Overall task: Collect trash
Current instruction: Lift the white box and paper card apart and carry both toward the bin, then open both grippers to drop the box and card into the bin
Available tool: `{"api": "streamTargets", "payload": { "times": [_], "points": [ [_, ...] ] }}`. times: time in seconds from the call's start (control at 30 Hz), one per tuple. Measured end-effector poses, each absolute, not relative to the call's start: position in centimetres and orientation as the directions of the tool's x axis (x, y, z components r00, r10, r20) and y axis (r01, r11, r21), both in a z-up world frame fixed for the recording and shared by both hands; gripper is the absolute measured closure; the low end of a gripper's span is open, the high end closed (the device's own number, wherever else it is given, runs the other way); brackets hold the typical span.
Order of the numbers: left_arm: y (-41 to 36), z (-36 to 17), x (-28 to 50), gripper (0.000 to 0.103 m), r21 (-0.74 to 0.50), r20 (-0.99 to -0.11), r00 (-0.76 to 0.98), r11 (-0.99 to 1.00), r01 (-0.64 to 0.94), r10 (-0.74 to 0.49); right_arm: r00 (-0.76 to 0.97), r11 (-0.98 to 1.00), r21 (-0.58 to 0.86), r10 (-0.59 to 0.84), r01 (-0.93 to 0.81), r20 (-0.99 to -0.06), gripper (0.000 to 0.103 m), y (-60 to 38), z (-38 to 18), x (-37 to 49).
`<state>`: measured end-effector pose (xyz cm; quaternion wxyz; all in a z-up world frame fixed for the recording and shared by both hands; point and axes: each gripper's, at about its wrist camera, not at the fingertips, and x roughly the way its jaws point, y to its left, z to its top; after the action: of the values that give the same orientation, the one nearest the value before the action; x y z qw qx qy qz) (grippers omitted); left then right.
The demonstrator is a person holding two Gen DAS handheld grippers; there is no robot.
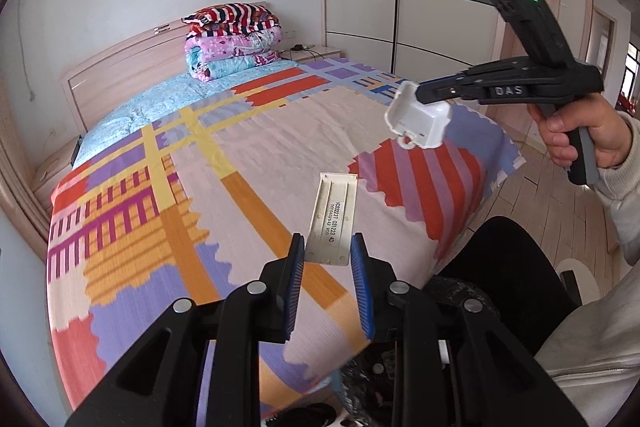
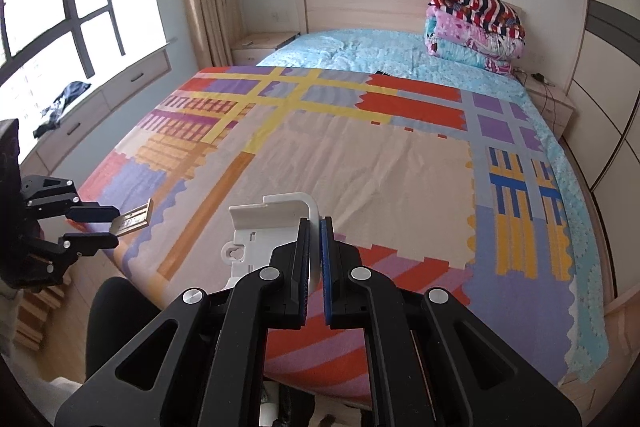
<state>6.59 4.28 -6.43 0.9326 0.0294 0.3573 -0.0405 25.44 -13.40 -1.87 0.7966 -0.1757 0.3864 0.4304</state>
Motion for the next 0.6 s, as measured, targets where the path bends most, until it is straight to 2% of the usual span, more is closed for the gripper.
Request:
{"api": "streamTargets", "payload": {
  "times": [0.27,0.47,0.6],
  "points": [
    [2.1,-8.7,3.4,0.080,-0.041,-0.663,0.745,0.997,0.060,-0.072,0.284,0.532,0.085,0.571,-0.842,-0.770,0.097,-16.1,-2.7,20.9],
    [0.0,-11.1,1.4,0.080,-0.066,-0.691,0.717,0.996,0.067,-0.094,0.226,0.522,0.125,0.556,-0.844,-0.800,0.097,-17.3,-5.4,18.1],
    [-0.9,-13.3,0.7,0.080,-0.124,-0.718,0.683,0.990,0.064,-0.134,0.162,0.518,0.165,0.529,-0.839,-0.833,0.097,-17.6,-8.3,16.5]
  ]
}}
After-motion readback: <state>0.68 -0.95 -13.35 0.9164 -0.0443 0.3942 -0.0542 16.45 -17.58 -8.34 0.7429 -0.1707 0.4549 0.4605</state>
